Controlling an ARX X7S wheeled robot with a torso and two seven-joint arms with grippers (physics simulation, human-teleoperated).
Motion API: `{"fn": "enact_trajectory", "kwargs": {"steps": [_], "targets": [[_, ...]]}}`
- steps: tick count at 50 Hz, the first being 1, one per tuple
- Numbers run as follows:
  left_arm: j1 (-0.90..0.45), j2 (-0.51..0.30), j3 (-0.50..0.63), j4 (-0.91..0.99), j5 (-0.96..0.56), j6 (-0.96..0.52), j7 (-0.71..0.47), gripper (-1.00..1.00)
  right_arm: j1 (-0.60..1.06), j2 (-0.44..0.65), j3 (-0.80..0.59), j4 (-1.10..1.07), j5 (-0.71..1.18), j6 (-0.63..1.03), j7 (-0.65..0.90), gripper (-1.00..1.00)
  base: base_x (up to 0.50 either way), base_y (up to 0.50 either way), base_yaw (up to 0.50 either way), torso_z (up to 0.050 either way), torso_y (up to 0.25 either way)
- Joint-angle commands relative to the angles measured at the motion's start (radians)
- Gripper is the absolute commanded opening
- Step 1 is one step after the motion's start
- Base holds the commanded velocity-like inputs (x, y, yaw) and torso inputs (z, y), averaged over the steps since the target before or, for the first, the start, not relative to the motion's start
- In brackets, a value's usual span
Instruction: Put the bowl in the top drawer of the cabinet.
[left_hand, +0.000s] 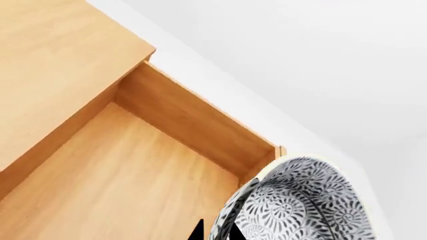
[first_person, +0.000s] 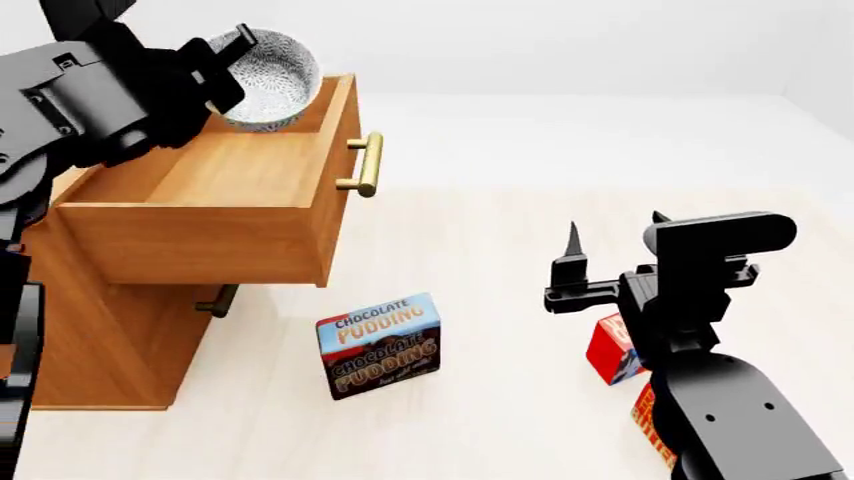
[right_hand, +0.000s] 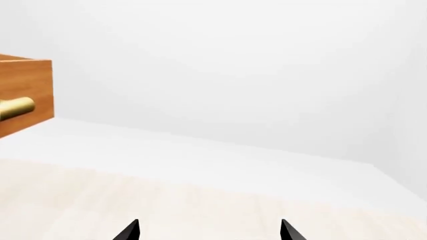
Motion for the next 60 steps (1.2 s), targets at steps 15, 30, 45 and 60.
{"fn": "enact_trajectory", "kwargs": {"steps": [15, 30, 45, 60], "targets": [[-0.172, 0.141, 0.107, -0.532, 0.168, 0.1, 0.211, -1.0, -0.019, 0.01, 0.012, 0.044, 0.003, -0.036, 0.002, 1.0, 0.0, 0.0, 0.0, 0.0, 0.0], [-0.202, 0.197, 0.042, -0.678, 0.281, 0.125, 0.248, -1.0, -0.037, 0.03, 0.043, 0.01, 0.02, -0.017, 0.008, 1.0, 0.0, 0.0, 0.0, 0.0, 0.001], [-0.163, 0.226, -0.437, -0.678, 0.781, 0.058, 0.279, -1.0, -0.033, 0.03, 0.038, 0.038, 0.017, -0.037, 0.008, 1.0, 0.0, 0.0, 0.0, 0.0, 0.0], [-0.19, 0.266, -0.924, -0.678, 1.349, 0.083, 0.418, -1.0, -0.048, 0.036, 0.039, 0.036, 0.017, -0.049, 0.013, 1.0, 0.0, 0.0, 0.0, 0.0, 0.001]]}}
